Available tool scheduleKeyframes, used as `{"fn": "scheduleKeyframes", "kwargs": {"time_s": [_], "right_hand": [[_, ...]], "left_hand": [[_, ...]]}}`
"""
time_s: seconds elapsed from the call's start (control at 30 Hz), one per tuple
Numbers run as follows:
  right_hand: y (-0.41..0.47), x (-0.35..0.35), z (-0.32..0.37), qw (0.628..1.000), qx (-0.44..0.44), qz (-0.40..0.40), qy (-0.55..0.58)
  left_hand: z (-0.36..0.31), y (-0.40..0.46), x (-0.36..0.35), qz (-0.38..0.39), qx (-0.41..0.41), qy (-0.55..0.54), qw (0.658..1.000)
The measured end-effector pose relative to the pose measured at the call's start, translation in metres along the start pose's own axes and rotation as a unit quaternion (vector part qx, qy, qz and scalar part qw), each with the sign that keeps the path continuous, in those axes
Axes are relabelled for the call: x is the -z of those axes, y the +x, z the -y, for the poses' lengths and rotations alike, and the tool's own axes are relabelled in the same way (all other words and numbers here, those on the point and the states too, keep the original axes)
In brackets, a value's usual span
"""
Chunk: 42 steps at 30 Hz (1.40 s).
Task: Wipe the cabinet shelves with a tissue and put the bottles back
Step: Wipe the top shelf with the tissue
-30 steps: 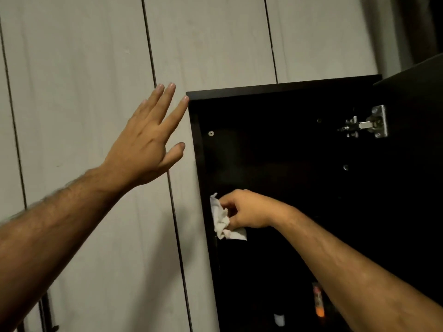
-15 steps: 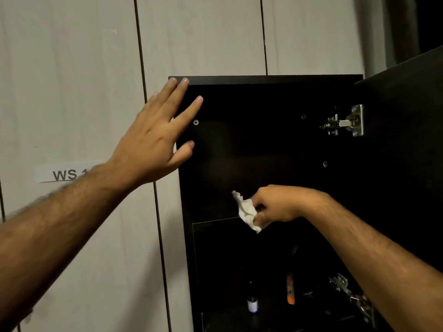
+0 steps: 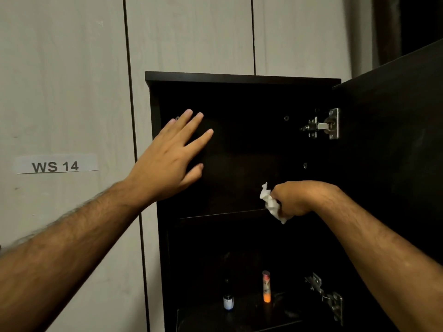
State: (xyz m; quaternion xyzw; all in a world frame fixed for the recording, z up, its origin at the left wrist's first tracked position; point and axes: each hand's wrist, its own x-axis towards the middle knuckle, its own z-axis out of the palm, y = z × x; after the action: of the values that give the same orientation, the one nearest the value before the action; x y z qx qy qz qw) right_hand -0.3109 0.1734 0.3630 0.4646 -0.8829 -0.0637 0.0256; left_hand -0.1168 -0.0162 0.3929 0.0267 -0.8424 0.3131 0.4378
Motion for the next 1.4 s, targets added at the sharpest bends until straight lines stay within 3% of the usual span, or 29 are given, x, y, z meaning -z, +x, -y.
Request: {"fn": "scheduleKeyframes", "kwargs": {"time_s": [0.23,0.33,0.43,0.53,0.7,0.8,0.9,1.0,1.07,1.23,1.4], "right_hand": [[0.000,-0.009,-0.023,0.997,-0.059,0.043,-0.040],[-0.003,-0.018,-0.025,0.995,-0.092,-0.019,-0.042],[-0.012,-0.024,-0.021,0.990,-0.088,-0.099,0.042],[-0.024,-0.040,-0.024,0.961,-0.076,-0.257,0.061],[-0.014,-0.044,-0.024,0.922,-0.080,-0.368,0.086],[-0.005,-0.043,-0.025,0.923,-0.069,-0.361,0.116],[-0.007,-0.045,-0.013,0.925,0.031,-0.347,0.154],[-0.014,-0.046,-0.006,0.939,0.086,-0.277,0.185],[-0.016,-0.041,-0.008,0.942,0.072,-0.248,0.212],[0.012,-0.007,-0.001,0.916,0.021,-0.336,0.216],[0.057,0.013,0.044,0.956,0.088,-0.221,0.171]], "left_hand": [[-0.006,0.000,-0.011,0.030,0.032,-0.008,0.999],[-0.011,-0.005,-0.014,0.040,0.041,-0.022,0.998],[-0.021,-0.012,-0.017,0.048,0.048,-0.042,0.997],[-0.033,-0.020,-0.022,0.054,0.047,-0.059,0.996],[-0.044,-0.026,-0.026,0.074,0.052,-0.068,0.994],[-0.049,-0.030,-0.027,0.080,0.066,-0.081,0.991],[-0.054,-0.035,-0.026,0.088,0.075,-0.093,0.989],[-0.059,-0.043,-0.025,0.091,0.079,-0.094,0.988],[-0.060,-0.046,-0.022,0.090,0.085,-0.091,0.988],[-0.054,-0.045,-0.012,0.072,0.102,-0.082,0.989],[-0.045,-0.048,-0.002,0.057,0.114,-0.063,0.990]]}}
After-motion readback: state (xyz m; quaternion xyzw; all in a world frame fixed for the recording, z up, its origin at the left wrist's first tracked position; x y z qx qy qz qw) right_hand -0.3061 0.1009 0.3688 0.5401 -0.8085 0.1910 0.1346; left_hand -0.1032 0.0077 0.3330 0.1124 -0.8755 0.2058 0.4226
